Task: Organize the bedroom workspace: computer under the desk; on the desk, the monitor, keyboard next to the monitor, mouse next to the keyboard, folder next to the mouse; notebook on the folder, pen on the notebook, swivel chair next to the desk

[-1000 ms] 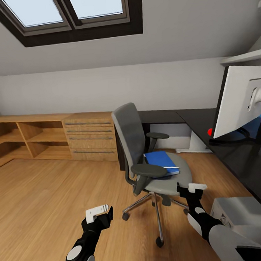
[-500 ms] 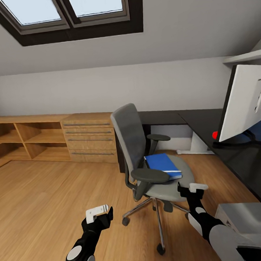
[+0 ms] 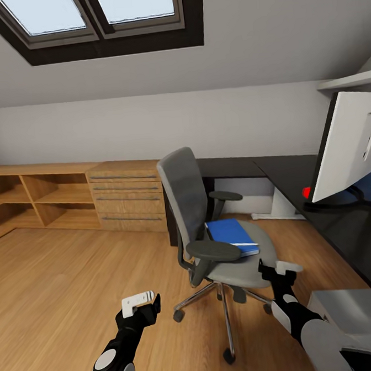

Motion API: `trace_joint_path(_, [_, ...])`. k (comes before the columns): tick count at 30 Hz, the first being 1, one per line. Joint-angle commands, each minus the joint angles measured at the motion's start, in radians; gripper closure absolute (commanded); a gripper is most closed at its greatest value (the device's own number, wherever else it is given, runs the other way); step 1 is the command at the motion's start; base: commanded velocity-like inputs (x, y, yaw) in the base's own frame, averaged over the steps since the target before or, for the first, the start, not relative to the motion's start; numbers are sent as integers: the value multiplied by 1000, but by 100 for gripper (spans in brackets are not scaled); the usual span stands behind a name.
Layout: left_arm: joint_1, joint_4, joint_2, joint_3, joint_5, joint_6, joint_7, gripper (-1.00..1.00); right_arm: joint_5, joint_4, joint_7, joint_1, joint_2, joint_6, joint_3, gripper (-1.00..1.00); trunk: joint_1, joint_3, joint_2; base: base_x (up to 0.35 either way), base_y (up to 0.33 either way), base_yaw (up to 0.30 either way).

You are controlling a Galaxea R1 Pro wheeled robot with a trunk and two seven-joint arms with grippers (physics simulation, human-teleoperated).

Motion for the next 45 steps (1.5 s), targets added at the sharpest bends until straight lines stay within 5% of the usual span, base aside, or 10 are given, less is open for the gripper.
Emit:
trace_joint_path(1, [-1,-1,1,-1,11,3,9,-100,-3,1,-2,-1,-1,-3,-2,-100,0,-1,0,128,0,0])
trace_joint_path(14, [-1,-1,11,10,11,3,8,-100,-97,-3,43,0,-26,77,-7,-100,0,-1,0,120,0,0])
trace_joint_path(15, [-1,-2,11,11,11,3,8,-100,-156,-3,54,-1,-31,86,-6,-100,0,-1,0,225,0,0])
trace_joint_path(19, [-1,-2,11,12,11,3,8,-100,-253,-4,73,0,-62,121,-6,-100,0,-1,0,196,0,0])
trace_joint_path(22, [-1,-3,11,16,12,3,7,-100,-263,-6,93,-1,-68,137,-7,-100,0,-1,0,28,0,0])
trace_joint_path(27, [-1,-4,11,40,14,3,7,-100,-346,-8,119,-1,-97,189,-9,-100,0,-1,0,9,0,0])
trace_joint_path(37, [-1,-10,11,47,18,3,7,-100,-392,-9,121,-1,-112,218,-10,-100,0,-1,0,141,0,0])
trace_joint_path(45, [-1,-33,22,49,78,3,7,-100,-488,-18,165,-1,-142,297,-10,-100,0,-1,0,6,0,0])
